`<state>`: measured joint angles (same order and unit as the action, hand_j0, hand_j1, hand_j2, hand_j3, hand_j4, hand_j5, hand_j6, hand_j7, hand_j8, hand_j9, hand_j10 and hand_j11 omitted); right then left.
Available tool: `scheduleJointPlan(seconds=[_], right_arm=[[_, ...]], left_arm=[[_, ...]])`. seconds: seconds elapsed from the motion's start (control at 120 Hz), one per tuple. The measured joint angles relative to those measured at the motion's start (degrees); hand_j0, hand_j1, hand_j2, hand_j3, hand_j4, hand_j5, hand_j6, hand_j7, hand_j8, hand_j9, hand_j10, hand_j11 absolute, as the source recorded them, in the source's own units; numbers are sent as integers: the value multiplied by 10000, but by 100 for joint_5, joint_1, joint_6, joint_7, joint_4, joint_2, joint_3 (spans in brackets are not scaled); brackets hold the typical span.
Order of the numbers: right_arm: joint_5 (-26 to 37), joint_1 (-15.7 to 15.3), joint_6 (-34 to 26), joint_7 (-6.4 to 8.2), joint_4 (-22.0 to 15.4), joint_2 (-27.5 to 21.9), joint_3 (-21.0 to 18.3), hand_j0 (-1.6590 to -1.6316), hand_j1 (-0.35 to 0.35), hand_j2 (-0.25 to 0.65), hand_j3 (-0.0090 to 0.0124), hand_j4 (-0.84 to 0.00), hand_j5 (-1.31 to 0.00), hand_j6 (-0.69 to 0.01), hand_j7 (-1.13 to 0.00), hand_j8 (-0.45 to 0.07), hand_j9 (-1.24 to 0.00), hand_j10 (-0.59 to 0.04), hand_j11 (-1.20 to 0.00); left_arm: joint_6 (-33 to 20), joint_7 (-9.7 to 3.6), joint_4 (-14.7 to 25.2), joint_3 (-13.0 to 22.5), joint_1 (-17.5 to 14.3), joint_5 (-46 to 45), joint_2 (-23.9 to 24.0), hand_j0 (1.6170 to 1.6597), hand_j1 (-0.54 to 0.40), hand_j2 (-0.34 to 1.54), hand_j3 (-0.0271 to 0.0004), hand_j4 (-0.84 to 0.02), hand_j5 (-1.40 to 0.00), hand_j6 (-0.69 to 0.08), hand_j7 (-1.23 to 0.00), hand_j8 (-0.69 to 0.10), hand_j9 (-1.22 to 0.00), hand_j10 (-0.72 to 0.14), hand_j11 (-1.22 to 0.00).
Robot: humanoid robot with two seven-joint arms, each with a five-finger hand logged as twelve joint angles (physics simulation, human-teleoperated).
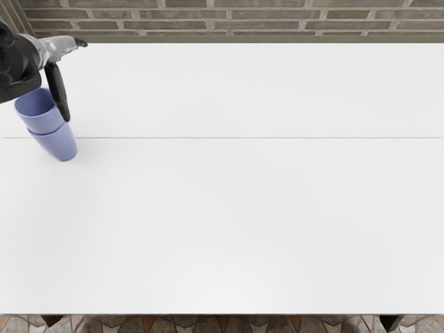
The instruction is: Pick up cup and place in cup with left hand
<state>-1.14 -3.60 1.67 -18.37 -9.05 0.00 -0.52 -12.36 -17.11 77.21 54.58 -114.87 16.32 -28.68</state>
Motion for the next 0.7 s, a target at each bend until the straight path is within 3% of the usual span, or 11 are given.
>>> scheduleJointPlan(seconds=[0.35,0.55,0.7], right_arm=[[0,0,0,0,0,0,-1,-16581,-3491,0,0,-3,0,-4,0,-3,0,-2,0],[0,0,0,0,0,0,-1,-16581,-3491,0,0,-3,0,-4,0,-3,0,-2,0],[0,0,0,0,0,0,-1,-16581,-3491,0,0,-3,0,-4,0,-3,0,-2,0]], left_arm=[[498,-3,108,-604,-90,-484,284,16581,3214,51,0,-244,-307,-246,-306,-244,-306,-241,-306],[1433,-3,170,-1040,-186,-1325,306,16581,3225,49,0,-233,-294,-237,-293,-235,-293,-231,-292],[2241,-7,178,-1178,-271,-1958,346,16581,3227,47,0,-229,-289,-233,-289,-231,-288,-227,-288]])
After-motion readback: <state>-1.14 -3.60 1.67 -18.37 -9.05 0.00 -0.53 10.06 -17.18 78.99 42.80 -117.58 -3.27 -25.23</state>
